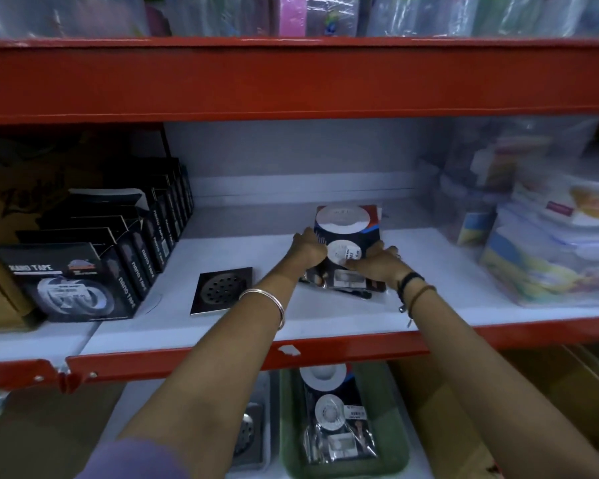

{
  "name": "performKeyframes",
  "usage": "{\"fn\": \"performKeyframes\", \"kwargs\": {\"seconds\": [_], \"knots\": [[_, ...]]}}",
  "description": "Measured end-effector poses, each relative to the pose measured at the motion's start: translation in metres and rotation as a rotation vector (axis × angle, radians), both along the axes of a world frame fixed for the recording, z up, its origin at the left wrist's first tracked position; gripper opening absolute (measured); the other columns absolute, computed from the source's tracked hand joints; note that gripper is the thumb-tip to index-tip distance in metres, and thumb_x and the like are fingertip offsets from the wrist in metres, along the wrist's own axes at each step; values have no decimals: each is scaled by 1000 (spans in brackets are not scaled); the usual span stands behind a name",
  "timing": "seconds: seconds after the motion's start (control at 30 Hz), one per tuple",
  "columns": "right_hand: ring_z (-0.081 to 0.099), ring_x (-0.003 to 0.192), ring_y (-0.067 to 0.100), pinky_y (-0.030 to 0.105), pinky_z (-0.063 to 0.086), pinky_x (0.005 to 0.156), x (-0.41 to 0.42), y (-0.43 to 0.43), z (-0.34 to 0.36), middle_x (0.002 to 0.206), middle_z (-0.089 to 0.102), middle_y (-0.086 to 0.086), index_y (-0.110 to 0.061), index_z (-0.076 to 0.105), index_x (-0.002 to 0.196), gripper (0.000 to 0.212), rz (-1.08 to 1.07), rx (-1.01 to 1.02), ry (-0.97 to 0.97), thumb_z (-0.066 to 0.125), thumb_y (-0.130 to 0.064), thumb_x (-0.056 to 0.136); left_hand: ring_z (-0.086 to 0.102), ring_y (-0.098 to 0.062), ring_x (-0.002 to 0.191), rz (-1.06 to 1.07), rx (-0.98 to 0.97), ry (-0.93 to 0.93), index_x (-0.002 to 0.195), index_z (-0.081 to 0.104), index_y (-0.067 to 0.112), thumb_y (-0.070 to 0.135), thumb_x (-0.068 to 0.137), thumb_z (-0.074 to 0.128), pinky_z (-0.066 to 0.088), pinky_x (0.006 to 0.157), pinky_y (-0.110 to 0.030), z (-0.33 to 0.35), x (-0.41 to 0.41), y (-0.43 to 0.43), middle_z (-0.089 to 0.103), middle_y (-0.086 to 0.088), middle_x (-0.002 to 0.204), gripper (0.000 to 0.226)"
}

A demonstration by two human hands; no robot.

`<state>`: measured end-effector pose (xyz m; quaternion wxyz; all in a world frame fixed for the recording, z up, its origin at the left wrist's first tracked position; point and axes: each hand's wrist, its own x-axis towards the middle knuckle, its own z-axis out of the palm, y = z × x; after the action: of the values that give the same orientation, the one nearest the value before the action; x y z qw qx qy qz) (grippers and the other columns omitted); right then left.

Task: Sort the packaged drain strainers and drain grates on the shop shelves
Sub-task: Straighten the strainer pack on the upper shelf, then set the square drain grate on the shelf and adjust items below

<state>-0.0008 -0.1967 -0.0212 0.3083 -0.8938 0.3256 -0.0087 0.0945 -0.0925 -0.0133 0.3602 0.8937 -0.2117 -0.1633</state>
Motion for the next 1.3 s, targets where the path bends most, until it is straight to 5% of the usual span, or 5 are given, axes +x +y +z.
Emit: {"fn": "performKeyframes", "kwargs": {"seconds": [0.23, 0.57, 0.7, 0.87, 1.3], "knots": [[24, 137, 32, 40, 26, 114, -45, 0, 9, 144, 36, 13, -13, 25, 145, 86, 100, -61, 24, 64, -53, 80, 58, -30, 110, -49, -35, -53, 120, 56, 6, 17, 90, 50, 44, 79, -27, -1, -51, 28, 60, -17, 125, 33], [23, 139, 35, 47, 23, 114, -89, 18, -4, 149, 30, 13, -21, 21, 148, 101, 149, -152, 96, 63, -69, 70, 47, -36, 124, 18, 89, -196, 140, 26, 8, 47, 89, 52, 44, 103, -48, -21, -98, 44, 47, -20, 138, 70], [31, 133, 39, 48, 27, 110, -102, 37, -2, 141, 30, 19, -11, 32, 139, 87, 27, -225, -156, 65, -60, 75, 28, -38, 137, 141, 111, -489, 149, 7, 10, 56, 93, 35, 29, 108, -54, -19, -112, 77, 30, -20, 149, 77], [24, 139, 41, 50, 27, 111, -91, 86, 20, 151, 22, 19, -11, 28, 144, 86, 216, -304, -326, 59, -59, 81, 28, -30, 140, 177, 17, -935, 147, 22, 6, 45, 96, 30, 25, 111, -49, -23, -98, 161, 34, -15, 150, 64], [24, 144, 27, 41, 22, 116, 53, 171, 2, 158, 23, 6, -19, 21, 150, 102, 628, -366, 39, 71, -59, 70, 30, -23, 142, 34, 193, -1030, 146, 28, 10, 40, 91, 27, 22, 114, -47, -65, -35, 267, 33, -6, 153, 63]]}}
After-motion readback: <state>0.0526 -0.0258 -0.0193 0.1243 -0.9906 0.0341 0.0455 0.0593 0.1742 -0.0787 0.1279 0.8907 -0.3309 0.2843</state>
